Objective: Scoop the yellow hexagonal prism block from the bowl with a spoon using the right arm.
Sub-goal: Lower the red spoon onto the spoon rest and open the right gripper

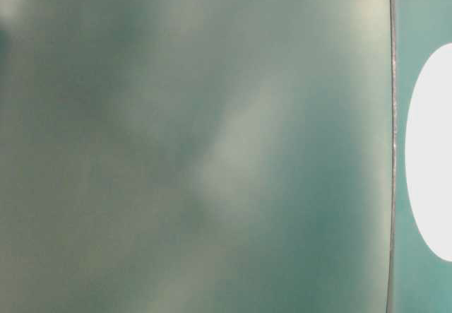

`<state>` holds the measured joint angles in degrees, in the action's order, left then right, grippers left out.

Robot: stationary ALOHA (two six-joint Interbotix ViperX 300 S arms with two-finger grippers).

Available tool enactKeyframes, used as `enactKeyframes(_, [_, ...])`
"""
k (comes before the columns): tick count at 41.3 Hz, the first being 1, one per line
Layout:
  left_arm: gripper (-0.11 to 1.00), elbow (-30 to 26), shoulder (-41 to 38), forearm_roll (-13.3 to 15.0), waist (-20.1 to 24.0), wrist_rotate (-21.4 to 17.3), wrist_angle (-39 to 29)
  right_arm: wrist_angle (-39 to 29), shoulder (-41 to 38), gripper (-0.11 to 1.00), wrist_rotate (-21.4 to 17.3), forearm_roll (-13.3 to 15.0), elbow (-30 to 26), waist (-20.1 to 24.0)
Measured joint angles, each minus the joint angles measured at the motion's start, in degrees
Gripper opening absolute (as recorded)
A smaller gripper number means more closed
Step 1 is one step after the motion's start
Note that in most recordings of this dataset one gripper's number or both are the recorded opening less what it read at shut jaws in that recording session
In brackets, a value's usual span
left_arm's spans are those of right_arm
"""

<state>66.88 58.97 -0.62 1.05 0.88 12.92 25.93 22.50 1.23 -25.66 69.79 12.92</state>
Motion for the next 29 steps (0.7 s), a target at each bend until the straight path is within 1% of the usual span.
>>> enactKeyframes(8, [0.0,0.0,-0.5,0.0,-0.1,0.0,0.0,6.9,0.0,0.59,0.0,-0.5,3.3,1.1])
enactKeyframes(16, [0.0,0.0,-0.6,0.0,0.0,0.0,0.0,15.8,-0.3,0.59,0.0,-3.0,6.2,3.4])
enactKeyframes(19, [0.0,0.0,-0.6,0.0,-0.1,0.0,-0.1,19.2,-1.4,0.59,0.0,-4.0,7.0,5.3])
enactKeyframes(24, [0.0,0.0,-0.6,-0.1,0.0,0.0,-0.1,24.8,-5.1,0.59,0.0,-7.0,7.8,9.0])
enactKeyframes(29, [0.0,0.0,-0.5,-0.1,0.0,-0.2,-0.1,31.7,-10.5,0.59,0.0,-11.4,8.1,13.7])
